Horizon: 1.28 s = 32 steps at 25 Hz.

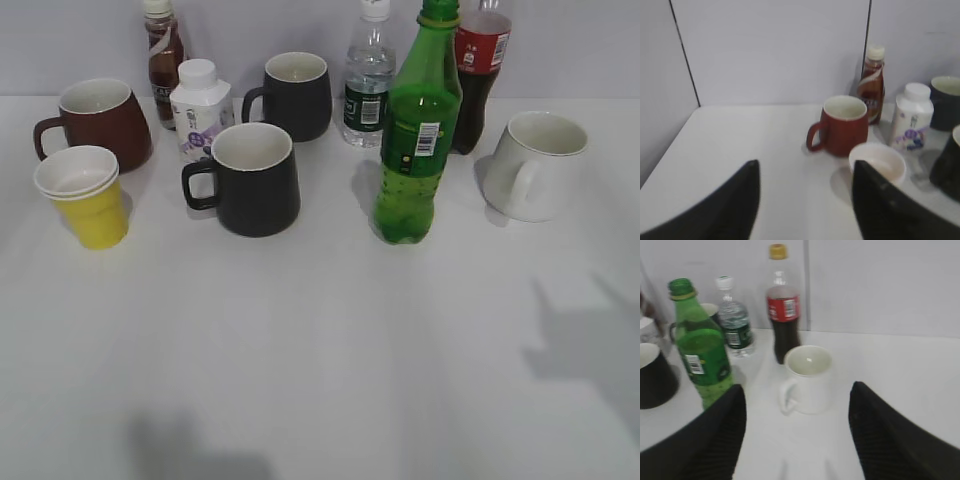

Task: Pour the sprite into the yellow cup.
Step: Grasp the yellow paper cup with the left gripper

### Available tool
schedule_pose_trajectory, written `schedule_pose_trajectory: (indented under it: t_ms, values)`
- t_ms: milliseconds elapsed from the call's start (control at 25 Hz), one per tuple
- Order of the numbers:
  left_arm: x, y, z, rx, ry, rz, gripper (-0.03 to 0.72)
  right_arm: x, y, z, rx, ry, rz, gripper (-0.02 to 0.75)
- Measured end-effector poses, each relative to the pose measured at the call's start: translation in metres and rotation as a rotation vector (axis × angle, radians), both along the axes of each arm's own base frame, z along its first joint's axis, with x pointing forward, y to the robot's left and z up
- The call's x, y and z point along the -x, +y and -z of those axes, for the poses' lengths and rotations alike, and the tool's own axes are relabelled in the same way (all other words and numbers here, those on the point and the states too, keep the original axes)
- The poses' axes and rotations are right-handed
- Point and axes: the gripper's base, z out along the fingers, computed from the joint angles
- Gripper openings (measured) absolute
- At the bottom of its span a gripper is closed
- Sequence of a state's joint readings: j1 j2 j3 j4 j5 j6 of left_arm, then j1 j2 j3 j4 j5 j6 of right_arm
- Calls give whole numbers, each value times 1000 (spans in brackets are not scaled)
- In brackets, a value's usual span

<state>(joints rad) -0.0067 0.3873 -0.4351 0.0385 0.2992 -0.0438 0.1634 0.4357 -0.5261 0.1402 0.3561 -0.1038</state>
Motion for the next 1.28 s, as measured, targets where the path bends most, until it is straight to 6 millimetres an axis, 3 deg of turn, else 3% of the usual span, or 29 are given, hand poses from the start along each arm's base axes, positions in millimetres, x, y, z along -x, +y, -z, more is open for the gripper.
schedule_pose_trajectory:
  t_ms: [120, 400, 560, 760, 920, 1160, 1280]
  values:
    - [-33, -1, 2, 1, -9, 7, 536, -24, 13, 5, 41, 21, -78, 456]
    - [-94, -2, 34, 38, 109, 3, 557, -71, 58, 35, 145, 128, -264, 449]
    - [-96, -6, 57, 65, 184, 13, 557, -90, 73, 54, 176, 176, -293, 449]
    - [-78, -26, 92, 62, 234, 126, 557, -109, 82, 73, 146, 226, -266, 449]
    - [-69, -37, 115, 48, 255, 198, 557, -114, 83, 77, 49, 255, -226, 449]
    - [-90, -45, 129, 8, 179, 245, 577, -116, 84, 80, 29, 270, -216, 450]
    - [-102, -50, 147, -3, 170, 272, 609, -117, 84, 78, 21, 249, -213, 480]
